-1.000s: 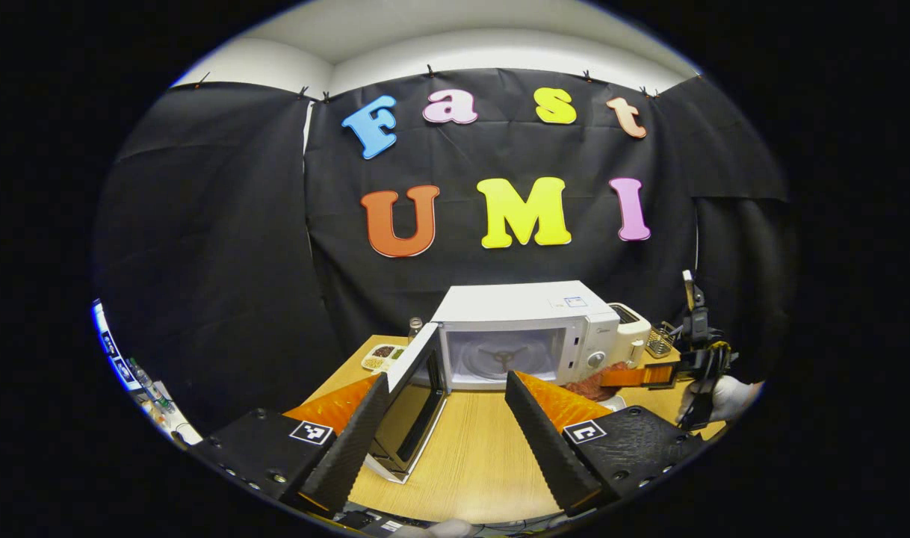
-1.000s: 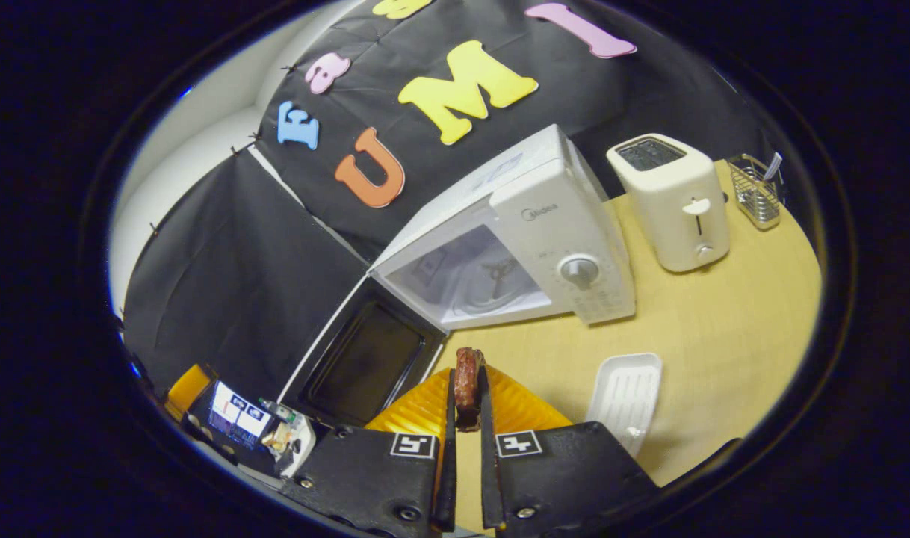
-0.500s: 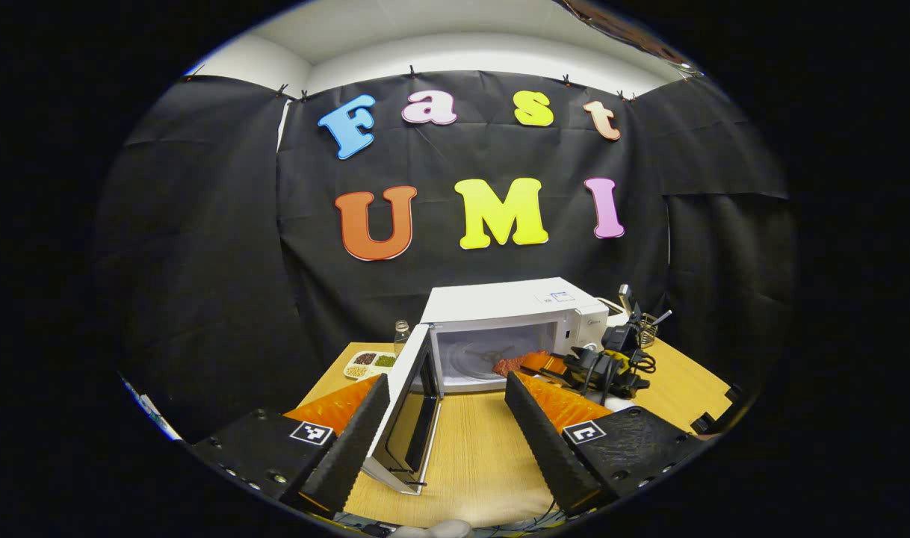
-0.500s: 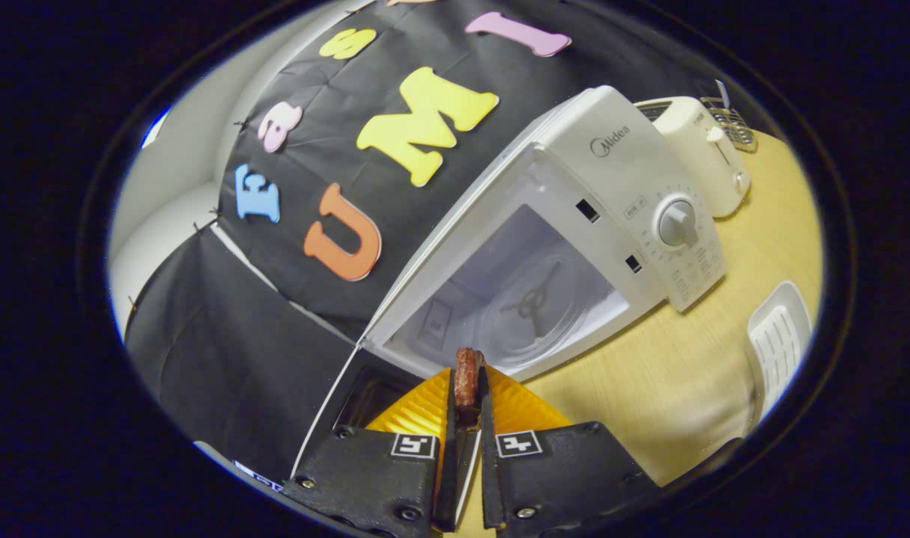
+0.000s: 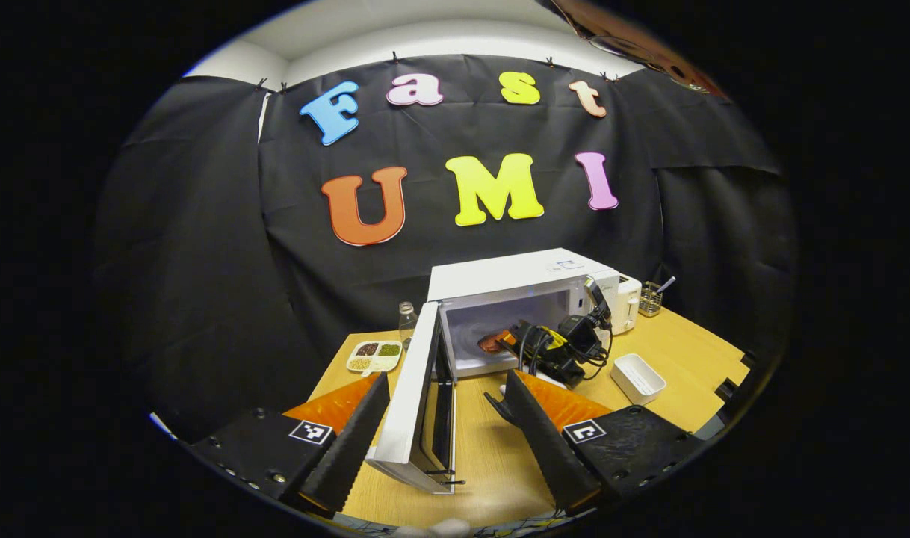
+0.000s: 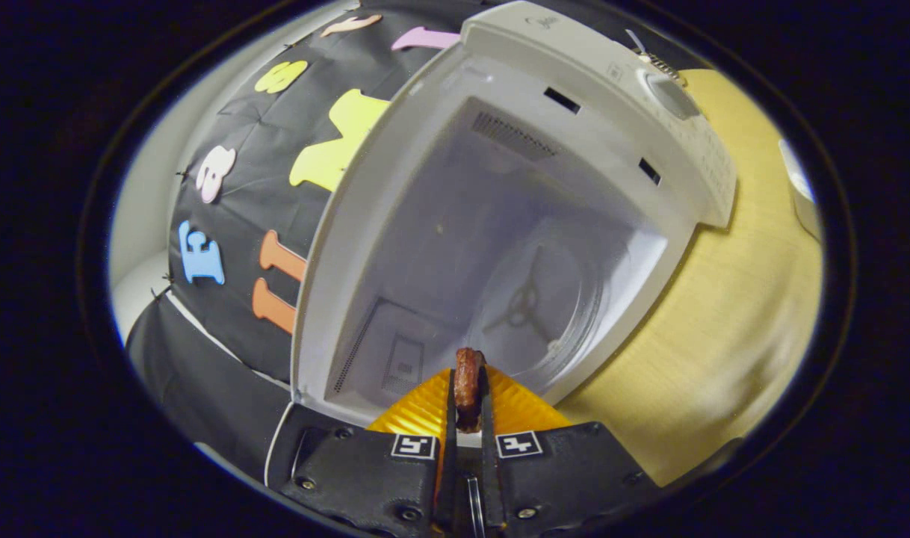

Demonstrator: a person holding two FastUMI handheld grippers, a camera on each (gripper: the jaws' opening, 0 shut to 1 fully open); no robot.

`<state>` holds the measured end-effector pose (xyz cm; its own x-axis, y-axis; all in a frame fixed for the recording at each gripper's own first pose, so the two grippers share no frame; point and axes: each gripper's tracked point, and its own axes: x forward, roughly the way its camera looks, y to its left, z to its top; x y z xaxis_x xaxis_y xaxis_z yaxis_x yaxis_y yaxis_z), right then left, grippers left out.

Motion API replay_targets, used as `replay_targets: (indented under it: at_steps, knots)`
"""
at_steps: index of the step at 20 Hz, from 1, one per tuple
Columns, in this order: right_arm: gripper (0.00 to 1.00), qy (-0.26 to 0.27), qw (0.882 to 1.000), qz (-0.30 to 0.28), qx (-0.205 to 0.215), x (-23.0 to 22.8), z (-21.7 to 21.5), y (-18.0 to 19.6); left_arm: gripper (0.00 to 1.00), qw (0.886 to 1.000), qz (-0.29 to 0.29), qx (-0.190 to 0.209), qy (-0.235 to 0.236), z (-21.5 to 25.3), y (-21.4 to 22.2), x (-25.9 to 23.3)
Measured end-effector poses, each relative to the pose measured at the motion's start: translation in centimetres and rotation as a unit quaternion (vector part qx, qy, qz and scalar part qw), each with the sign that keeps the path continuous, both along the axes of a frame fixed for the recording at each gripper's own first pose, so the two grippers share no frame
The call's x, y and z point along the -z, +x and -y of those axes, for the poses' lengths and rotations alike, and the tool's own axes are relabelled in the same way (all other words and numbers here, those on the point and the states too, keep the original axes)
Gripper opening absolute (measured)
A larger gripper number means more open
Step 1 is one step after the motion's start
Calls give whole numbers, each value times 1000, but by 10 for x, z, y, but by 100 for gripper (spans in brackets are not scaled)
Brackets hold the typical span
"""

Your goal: Open the microwave oven with the left hand, put the food in, and close the microwave oven.

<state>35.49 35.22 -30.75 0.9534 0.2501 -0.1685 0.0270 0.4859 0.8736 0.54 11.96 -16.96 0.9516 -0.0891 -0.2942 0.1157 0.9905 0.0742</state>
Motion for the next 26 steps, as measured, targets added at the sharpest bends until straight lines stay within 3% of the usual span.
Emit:
replay_targets:
  at_steps: [4,8,12,13,14,15,16,17,18,19,20,21,23,24,26]
  knots:
    - [16,-16,999,12,29,4,0,32,96,1000,-8,-1,-7,-9,5,7]
    - [17,-67,995,31,59,10,17,51,96,999,-24,-11,-30,-18,7,18]
    - [23,-99,992,20,78,24,28,54,96,999,-27,-16,-27,-25,9,22]
    - [28,-110,991,17,80,28,30,53,96,999,-28,-17,-26,-27,8,22]
    - [16,-122,989,17,80,30,31,53,96,999,-26,-17,-25,-28,7,21]
    - [33,-140,987,15,80,32,32,51,96,999,-27,-17,-24,-28,7,21]
    - [23,-159,984,16,82,29,32,50,96,999,-24,-16,-23,-28,7,19]
    - [39,-183,979,14,86,29,35,48,96,999,-26,-17,-22,-28,7,20]
    - [31,-208,974,16,84,28,37,47,96,999,-30,-18,-22,-29,6,23]
    - [41,-225,971,18,80,28,36,45,96,999,-27,-18,-23,-29,5,22]
    - [46,-242,967,15,81,29,39,43,96,999,-26,-18,-23,-29,5,21]
    - [67,-257,963,15,81,30,42,41,96,999,-25,-19,-23,-29,4,21]
    - [67,-284,955,23,87,22,52,31,96,999,-20,-21,-23,-31,5,18]
    - [80,-289,953,37,84,13,54,26,96,999,-18,-23,-26,-32,7,17]
    - [85,-296,952,37,72,3,63,12,96,999,-11,-22,-32,-31,8,15]
